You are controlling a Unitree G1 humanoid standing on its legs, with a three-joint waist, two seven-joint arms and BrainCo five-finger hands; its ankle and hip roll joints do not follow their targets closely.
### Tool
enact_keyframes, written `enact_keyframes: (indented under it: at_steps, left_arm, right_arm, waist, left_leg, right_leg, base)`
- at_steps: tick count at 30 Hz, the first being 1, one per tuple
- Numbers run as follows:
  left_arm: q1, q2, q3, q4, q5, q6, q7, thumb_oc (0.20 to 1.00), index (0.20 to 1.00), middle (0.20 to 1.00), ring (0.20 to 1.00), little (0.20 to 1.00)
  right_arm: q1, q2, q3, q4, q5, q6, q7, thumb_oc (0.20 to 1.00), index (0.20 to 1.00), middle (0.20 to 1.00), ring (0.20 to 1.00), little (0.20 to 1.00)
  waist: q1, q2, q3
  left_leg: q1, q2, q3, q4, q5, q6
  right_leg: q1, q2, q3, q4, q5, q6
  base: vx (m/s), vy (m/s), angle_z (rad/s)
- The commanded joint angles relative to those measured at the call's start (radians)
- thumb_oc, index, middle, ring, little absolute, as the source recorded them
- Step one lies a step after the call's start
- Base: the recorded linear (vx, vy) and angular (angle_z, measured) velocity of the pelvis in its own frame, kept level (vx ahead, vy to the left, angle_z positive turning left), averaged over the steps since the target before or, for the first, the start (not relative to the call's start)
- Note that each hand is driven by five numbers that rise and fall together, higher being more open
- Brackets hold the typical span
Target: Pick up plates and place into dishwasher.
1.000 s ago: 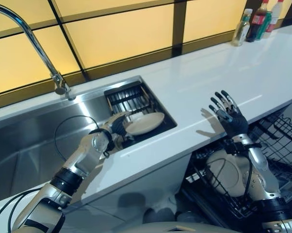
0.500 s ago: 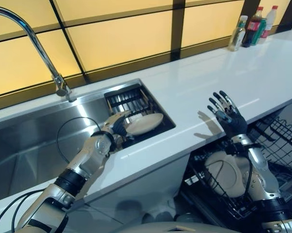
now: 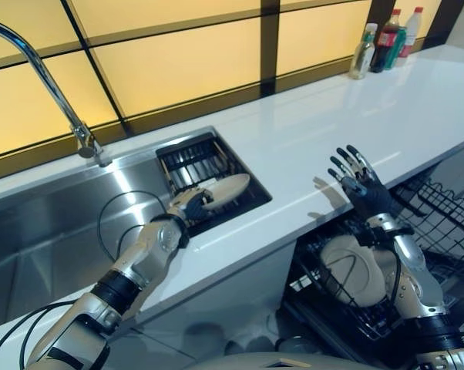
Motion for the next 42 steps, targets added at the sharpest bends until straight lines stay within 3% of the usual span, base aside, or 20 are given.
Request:
enact_keyframes:
  at_steps: [1, 10, 20, 28, 38, 42]
  left_arm:
    - [-0.024, -0.020, -0.012, 0.050, 0.020, -0.073, 0.052, 0.200, 0.200, 0.200, 0.200, 0.200]
    - [0.038, -0.050, -0.019, 0.112, 0.034, -0.155, 0.166, 0.200, 0.200, 0.200, 0.200, 0.200]
    - [0.035, -0.027, 0.005, 0.065, 0.012, -0.154, 0.232, 0.200, 0.200, 0.200, 0.200, 0.200]
    - [0.056, -0.010, 0.188, -0.105, -0.170, -0.212, 0.201, 0.200, 0.200, 0.200, 0.200, 0.200]
    - [0.087, 0.033, 0.334, -0.233, -0.220, -0.283, 0.181, 0.200, 0.200, 0.200, 0.200, 0.200]
    - [0.106, -0.001, 0.375, -0.277, -0.435, -0.320, 0.108, 0.200, 0.200, 0.200, 0.200, 0.200]
  right_arm:
    - [-0.040, 0.022, -0.048, -0.077, 0.003, -0.043, 0.034, 1.000, 1.000, 1.000, 1.000, 1.000]
    - [-0.040, 0.023, -0.043, -0.083, 0.010, -0.046, 0.034, 1.000, 1.000, 1.000, 1.000, 1.000]
    - [-0.046, 0.016, -0.037, -0.086, 0.019, -0.049, 0.020, 1.000, 1.000, 1.000, 1.000, 1.000]
    - [-0.036, 0.008, -0.053, -0.113, 0.027, -0.044, -0.020, 1.000, 1.000, 1.000, 1.000, 1.000]
    - [-0.022, 0.017, -0.073, -0.125, 0.020, -0.054, -0.030, 1.000, 1.000, 1.000, 1.000, 1.000]
    - [-0.025, 0.032, -0.076, -0.121, 0.009, -0.056, -0.033, 1.000, 1.000, 1.000, 1.000, 1.000]
  waist:
    - [-0.025, -0.026, 0.015]
    - [-0.025, -0.039, 0.016]
    - [-0.019, -0.042, 0.017]
    - [0.009, -0.042, 0.010]
    - [0.037, -0.039, -0.002]
    - [0.050, -0.038, -0.007]
  left_leg:
    - [-0.079, -0.039, -0.021, 0.139, -0.128, 0.094]
    - [-0.077, -0.037, -0.008, 0.143, -0.131, 0.095]
    - [-0.078, -0.036, -0.010, 0.147, -0.133, 0.093]
    - [-0.083, -0.037, -0.030, 0.143, -0.128, 0.086]
    - [-0.091, -0.042, -0.075, 0.131, -0.119, 0.080]
    - [-0.095, -0.044, -0.091, 0.126, -0.115, 0.078]
  right_leg:
    - [-0.061, 0.009, -0.015, 0.050, -0.012, 0.066]
    - [-0.065, 0.007, -0.011, 0.053, -0.010, 0.066]
    - [-0.065, 0.007, -0.010, 0.057, -0.011, 0.067]
    - [-0.059, 0.009, -0.016, 0.046, -0.004, 0.060]
    - [-0.050, 0.009, -0.026, 0.033, -0.005, 0.051]
    - [-0.046, 0.010, -0.027, 0.028, -0.008, 0.046]
  base:
    - [0.00, 0.000, 0.00]
    - [0.00, -0.001, -0.01]
    - [0.00, 0.000, 0.00]
    - [0.00, 0.000, 0.00]
    - [-0.01, 0.008, 0.04]
    - [-0.01, 0.011, 0.08]
